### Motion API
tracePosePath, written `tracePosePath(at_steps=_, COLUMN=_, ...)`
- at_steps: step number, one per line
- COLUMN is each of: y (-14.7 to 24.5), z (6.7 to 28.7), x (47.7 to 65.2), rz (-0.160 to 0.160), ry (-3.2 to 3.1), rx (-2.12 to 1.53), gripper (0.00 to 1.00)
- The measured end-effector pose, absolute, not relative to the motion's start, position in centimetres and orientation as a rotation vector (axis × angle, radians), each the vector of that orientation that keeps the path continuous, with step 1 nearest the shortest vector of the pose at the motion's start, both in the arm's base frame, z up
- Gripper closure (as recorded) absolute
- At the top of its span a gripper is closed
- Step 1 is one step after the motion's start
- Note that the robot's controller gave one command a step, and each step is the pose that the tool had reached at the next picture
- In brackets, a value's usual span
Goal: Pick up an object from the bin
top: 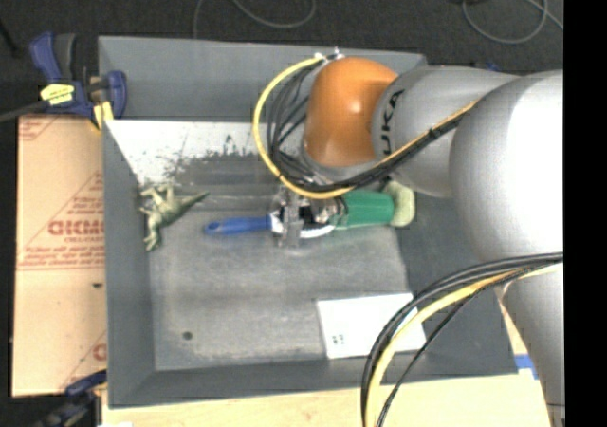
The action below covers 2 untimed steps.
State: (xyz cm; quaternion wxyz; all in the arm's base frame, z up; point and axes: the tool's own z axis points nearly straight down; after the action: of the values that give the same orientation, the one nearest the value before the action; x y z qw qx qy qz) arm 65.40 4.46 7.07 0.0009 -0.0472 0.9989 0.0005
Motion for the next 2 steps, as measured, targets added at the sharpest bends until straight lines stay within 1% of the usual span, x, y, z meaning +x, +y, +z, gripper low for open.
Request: tracePosePath(at_steps=2, y=4.45, z=7.43, x=65.42, rz=0.002, ry=3.134, rx=-0.147, gripper=1.00)
